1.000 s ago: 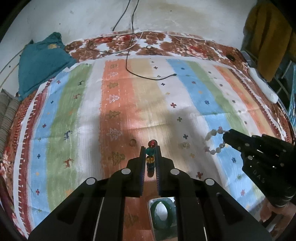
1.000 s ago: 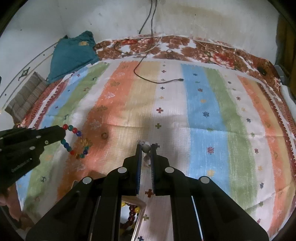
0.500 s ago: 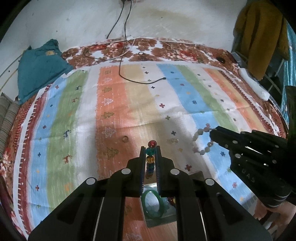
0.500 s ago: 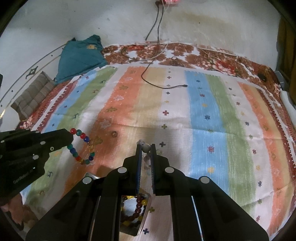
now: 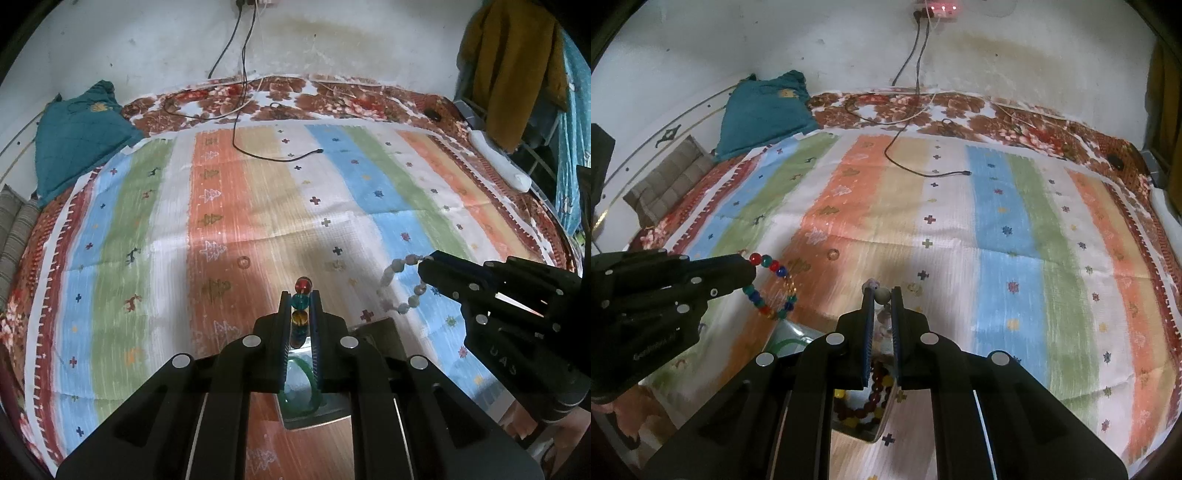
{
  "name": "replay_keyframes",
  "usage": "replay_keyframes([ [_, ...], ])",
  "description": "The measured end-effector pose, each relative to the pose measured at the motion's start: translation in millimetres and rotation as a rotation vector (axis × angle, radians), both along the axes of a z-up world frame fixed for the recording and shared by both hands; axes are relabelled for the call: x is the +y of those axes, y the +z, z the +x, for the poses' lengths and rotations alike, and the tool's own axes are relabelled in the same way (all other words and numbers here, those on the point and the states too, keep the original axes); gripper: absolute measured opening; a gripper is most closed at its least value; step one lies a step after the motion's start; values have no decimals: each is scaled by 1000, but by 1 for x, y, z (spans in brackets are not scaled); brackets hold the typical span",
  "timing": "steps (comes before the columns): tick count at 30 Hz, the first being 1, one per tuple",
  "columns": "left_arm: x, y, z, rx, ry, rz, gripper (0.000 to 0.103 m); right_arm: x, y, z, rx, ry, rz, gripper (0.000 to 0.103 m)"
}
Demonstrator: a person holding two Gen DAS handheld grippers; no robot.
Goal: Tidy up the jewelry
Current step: 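Carry both bracelets to the tin and release them inside with both tools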
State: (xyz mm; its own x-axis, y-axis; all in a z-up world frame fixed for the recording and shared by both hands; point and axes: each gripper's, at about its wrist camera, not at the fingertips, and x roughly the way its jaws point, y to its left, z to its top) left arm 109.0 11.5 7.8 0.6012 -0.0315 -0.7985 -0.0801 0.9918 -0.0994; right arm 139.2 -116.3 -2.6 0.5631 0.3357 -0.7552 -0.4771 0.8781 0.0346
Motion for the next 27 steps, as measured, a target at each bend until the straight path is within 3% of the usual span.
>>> replay_keyframes([
  [27, -14, 3, -40, -36, -19, -8, 9, -2, -4, -43, 4, 47, 8, 10],
])
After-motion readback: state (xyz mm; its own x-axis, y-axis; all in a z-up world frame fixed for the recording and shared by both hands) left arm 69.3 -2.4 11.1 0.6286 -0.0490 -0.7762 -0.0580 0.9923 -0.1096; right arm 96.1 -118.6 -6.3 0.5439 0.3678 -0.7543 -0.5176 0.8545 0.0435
